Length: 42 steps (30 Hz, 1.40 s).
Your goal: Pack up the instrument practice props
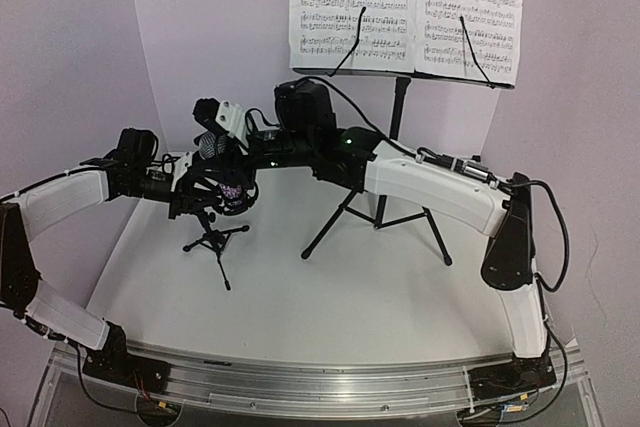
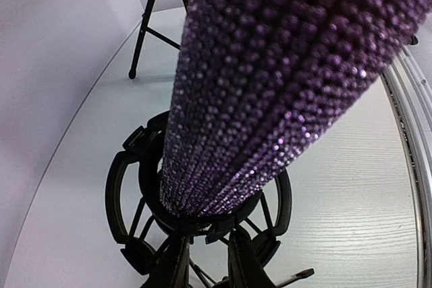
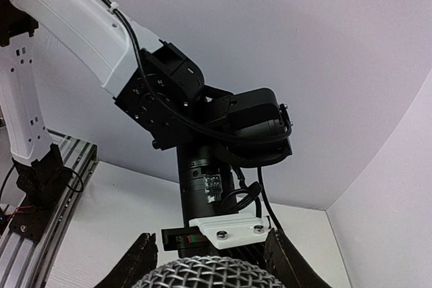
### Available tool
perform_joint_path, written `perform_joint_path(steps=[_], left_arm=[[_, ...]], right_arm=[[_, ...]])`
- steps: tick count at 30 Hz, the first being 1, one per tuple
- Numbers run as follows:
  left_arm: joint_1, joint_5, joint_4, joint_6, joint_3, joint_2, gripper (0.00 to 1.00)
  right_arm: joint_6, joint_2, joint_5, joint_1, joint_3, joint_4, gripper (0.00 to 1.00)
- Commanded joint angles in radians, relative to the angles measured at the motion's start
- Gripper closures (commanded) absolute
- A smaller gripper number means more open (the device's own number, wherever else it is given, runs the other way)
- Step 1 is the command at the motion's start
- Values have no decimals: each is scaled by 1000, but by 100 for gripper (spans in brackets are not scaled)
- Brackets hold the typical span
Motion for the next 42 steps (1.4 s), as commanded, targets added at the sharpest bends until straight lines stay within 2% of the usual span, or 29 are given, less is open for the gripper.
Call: perform_joint_path(steps=[1, 3, 6, 9, 11, 14, 18, 23, 28, 32, 37, 42], left_arm=[[6, -100, -96, 35, 10, 50, 79], [5, -107, -97, 36, 21, 57, 77], [7, -109, -130, 47, 64, 58, 61], [8, -80, -268, 107, 164, 65, 50], [7, -83, -320, 150, 198, 72, 46], [9, -101, -347, 196, 191, 80, 45], [16, -99, -314, 156, 176, 81, 45], [40, -129, -283, 87, 203, 79, 45], [41, -160, -295, 33, 177, 40, 40], [40, -196, -222, -39, 118, 34, 38], [39, -251, -137, -99, 78, 52, 47], [32, -227, -102, -110, 46, 51, 52]], right_arm=[[-48, -115, 55, 4, 146, 253, 100], [22, -79, 105, 4, 198, 216, 100], [43, -78, 167, 4, 145, 210, 100], [53, -84, 176, 4, 102, 215, 100], [54, -81, 166, 4, 91, 216, 100], [62, -79, 161, 4, 91, 216, 100], [92, -98, 155, 4, 98, 216, 100], [271, -154, 119, 16, 102, 195, 100], [426, -254, 54, 37, -23, 155, 100], [505, -318, 50, 42, -116, 148, 100], [561, -345, 89, 45, -224, 101, 100], [646, -347, 98, 44, -322, 95, 100]])
